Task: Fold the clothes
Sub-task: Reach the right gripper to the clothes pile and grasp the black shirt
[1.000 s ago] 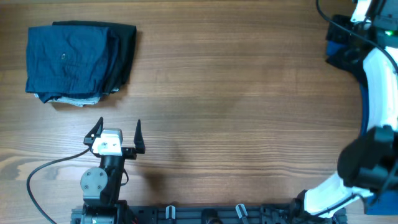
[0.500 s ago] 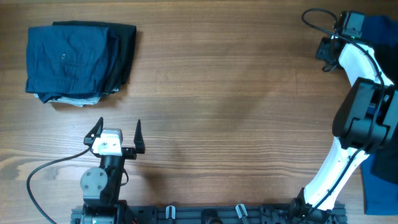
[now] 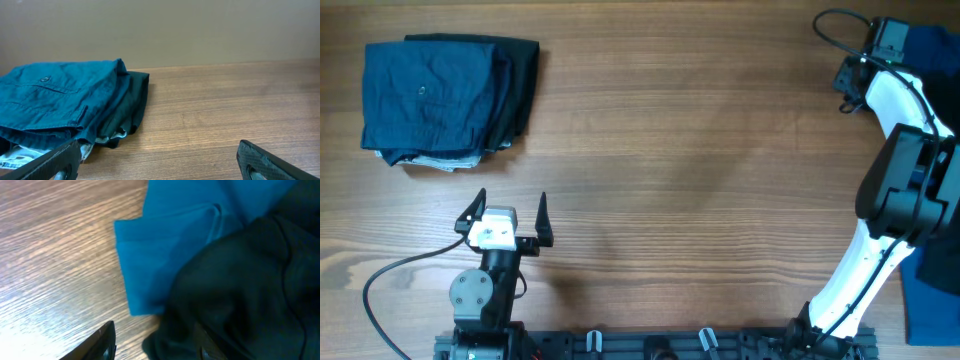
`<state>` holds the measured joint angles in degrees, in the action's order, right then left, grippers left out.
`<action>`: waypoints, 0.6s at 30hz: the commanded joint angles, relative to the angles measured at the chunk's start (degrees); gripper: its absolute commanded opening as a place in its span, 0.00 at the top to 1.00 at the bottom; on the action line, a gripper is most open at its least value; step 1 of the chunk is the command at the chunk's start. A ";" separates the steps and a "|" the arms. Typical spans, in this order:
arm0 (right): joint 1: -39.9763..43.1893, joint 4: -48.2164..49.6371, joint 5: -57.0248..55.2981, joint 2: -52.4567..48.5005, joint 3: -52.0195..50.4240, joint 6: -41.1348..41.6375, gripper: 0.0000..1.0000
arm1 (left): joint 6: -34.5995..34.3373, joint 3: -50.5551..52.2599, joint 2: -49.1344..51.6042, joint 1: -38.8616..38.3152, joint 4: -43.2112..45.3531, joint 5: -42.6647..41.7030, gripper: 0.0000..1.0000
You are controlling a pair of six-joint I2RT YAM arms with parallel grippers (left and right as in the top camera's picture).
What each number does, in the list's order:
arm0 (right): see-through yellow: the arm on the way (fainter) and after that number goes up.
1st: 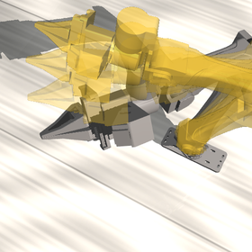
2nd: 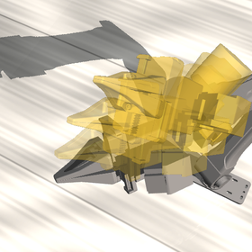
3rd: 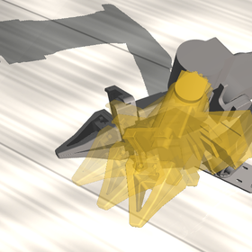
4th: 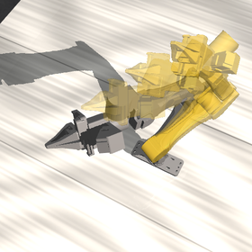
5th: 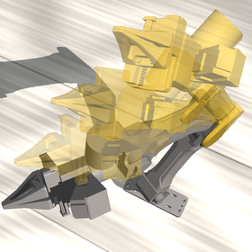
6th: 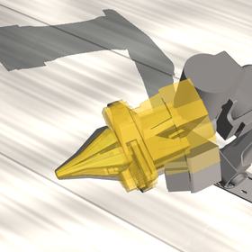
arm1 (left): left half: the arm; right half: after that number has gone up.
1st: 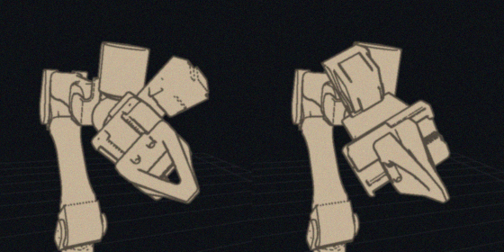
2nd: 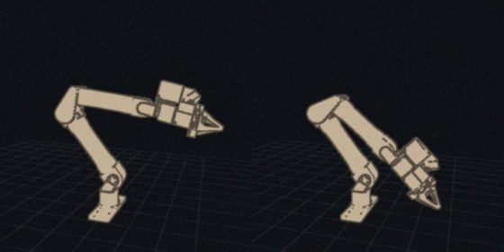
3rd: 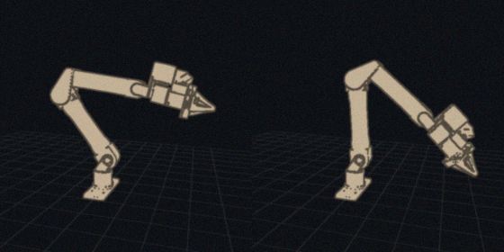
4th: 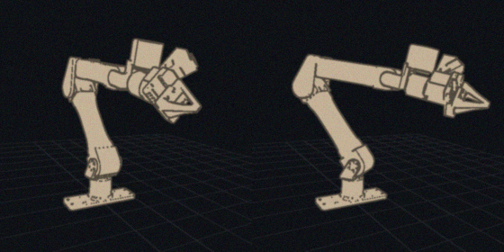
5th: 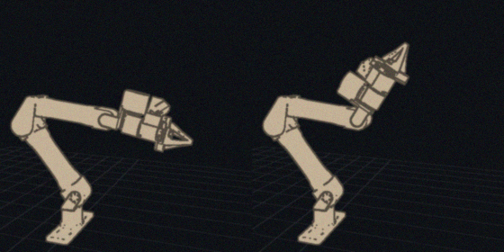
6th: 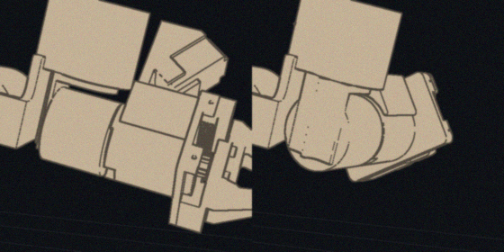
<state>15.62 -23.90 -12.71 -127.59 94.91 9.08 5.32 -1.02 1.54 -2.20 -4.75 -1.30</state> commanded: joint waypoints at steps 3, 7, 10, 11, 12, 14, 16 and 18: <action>0.66 0.68 -1.68 -0.70 -1.70 3.78 0.52 | 0.63 0.42 -0.28 -0.15 0.02 0.76 0.00; 0.87 0.46 -1.64 -1.42 -1.77 6.10 0.57 | 0.66 0.42 -0.28 -0.15 0.02 0.76 0.00; 0.87 0.24 -1.60 -1.57 -1.79 6.14 0.60 | 0.66 0.42 -0.28 -0.15 0.02 0.76 0.00; 0.87 0.13 -1.62 -1.57 -1.79 6.14 0.61 | 0.66 0.42 -0.28 -0.15 0.02 0.76 0.00; 0.87 0.07 -1.64 -1.57 -1.79 6.12 0.64 | 0.63 0.42 -0.28 -0.15 0.02 0.76 0.00; 0.87 -0.13 -1.64 -1.60 -1.79 6.14 0.65 | 0.66 0.42 -0.28 -0.15 0.02 0.76 0.00; 0.87 -0.24 -1.64 -2.08 -1.79 6.47 0.64 | 0.66 0.42 -0.28 -0.15 0.02 0.76 0.00; 0.87 -0.28 -1.62 -2.84 -1.79 6.73 0.64 | 0.66 0.42 -0.28 -0.15 0.02 0.76 0.00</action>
<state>16.08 -23.99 -13.17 -127.68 93.71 14.33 5.32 -1.02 1.54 -2.20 -4.75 -1.30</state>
